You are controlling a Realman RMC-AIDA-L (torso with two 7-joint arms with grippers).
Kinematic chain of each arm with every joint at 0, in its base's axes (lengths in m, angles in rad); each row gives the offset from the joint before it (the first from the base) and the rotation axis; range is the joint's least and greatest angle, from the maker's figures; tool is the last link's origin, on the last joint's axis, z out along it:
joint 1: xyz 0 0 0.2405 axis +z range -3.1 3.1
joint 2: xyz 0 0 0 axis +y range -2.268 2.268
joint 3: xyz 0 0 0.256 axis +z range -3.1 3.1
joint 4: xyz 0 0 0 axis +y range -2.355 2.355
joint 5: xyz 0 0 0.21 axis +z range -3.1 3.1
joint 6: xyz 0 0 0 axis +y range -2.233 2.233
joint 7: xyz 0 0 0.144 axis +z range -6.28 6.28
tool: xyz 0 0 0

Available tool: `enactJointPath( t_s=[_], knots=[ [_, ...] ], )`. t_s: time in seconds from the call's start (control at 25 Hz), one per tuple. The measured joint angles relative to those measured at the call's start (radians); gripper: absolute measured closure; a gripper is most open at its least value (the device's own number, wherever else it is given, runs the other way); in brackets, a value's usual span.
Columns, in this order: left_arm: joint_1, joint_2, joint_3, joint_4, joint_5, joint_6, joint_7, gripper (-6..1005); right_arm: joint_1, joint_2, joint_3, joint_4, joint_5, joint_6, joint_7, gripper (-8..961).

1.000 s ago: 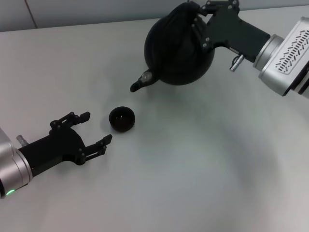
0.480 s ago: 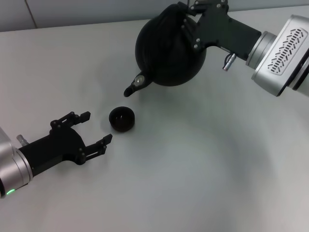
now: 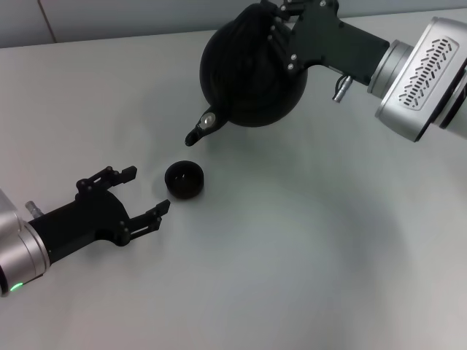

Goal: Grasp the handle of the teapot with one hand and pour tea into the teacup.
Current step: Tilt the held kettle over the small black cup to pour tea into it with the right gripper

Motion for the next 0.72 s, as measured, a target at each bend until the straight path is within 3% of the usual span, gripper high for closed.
enactJointPath(
  t_s=[0.72],
  knots=[
    [-0.011, 0.000, 0.000, 0.003, 0.001, -0.005, -0.016, 189, -0.015, -0.003, -0.043, -0.045, -0.003, 0.003, 0.000, 873]
  ],
)
